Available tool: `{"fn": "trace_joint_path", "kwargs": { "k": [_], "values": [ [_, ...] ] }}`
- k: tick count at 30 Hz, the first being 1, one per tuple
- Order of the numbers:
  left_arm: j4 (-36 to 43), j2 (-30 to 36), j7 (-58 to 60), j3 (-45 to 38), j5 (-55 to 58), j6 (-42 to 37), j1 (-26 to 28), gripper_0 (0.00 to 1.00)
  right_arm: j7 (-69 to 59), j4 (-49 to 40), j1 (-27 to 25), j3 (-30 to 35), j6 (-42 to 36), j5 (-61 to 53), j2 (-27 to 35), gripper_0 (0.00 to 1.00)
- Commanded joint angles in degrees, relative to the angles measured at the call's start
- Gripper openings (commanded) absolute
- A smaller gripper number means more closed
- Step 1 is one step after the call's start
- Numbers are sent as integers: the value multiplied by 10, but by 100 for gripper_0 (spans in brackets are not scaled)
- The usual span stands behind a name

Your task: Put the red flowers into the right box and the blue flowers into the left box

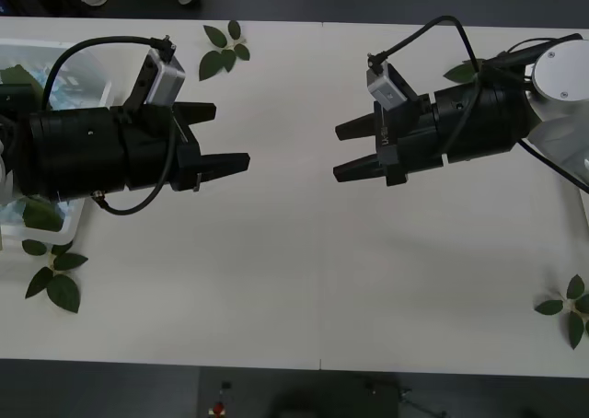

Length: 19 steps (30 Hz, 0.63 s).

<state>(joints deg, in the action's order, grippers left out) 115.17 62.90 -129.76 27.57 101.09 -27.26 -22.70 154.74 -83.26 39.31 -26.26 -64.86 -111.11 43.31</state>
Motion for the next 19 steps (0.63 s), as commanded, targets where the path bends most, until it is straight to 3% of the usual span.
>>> {"fn": "trace_joint_path", "kwargs": {
  "k": [1,16,19],
  "values": [
    [9,7,-35,-9,-2,2,-9,100,3,-18,17,8,3,2,19,75],
    [9,7,-35,-9,-2,2,-9,100,3,-18,17,8,6,2,19,77],
    [9,7,-35,-9,-2,2,-9,100,3,-18,17,8,6,2,19,100]
  ]
}}
